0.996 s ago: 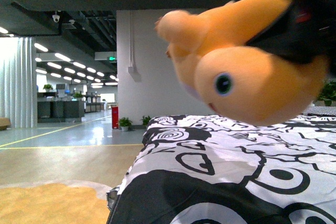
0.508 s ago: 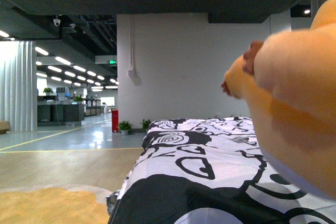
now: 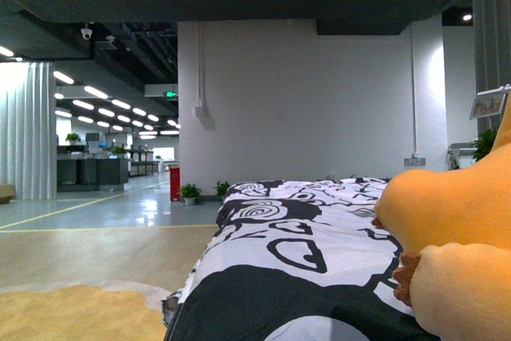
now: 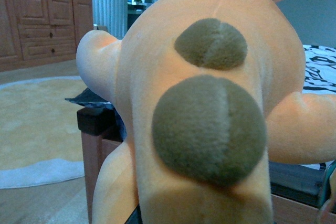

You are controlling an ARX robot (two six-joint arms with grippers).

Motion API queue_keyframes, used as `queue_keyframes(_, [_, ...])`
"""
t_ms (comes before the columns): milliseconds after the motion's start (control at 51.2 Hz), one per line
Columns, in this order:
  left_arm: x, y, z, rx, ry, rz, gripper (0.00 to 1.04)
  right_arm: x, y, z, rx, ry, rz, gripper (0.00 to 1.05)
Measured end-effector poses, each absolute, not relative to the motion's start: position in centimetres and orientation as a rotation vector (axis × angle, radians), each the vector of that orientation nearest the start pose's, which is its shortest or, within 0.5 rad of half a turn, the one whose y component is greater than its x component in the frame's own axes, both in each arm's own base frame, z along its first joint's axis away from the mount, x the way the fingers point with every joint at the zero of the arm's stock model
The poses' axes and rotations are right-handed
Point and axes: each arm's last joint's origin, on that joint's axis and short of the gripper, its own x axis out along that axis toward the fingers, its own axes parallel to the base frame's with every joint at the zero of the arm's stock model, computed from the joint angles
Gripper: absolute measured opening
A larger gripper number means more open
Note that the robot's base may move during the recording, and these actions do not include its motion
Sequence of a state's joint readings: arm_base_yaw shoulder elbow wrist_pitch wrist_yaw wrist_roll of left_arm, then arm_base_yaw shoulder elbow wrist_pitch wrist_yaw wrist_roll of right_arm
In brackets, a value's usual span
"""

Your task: Put away toys

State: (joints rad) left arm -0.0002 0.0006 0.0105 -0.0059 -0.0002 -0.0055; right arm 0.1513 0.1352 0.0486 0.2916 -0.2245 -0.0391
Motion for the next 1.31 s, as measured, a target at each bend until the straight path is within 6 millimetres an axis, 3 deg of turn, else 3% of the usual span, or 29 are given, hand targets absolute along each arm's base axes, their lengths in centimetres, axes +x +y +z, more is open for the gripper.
queue_keyframes(1309, [9.71,0.00,16.65,-0.005,-0.004,-0.001,0.98,9.90,2.13,19.78,-0.051,-0.221,0.369,0.07])
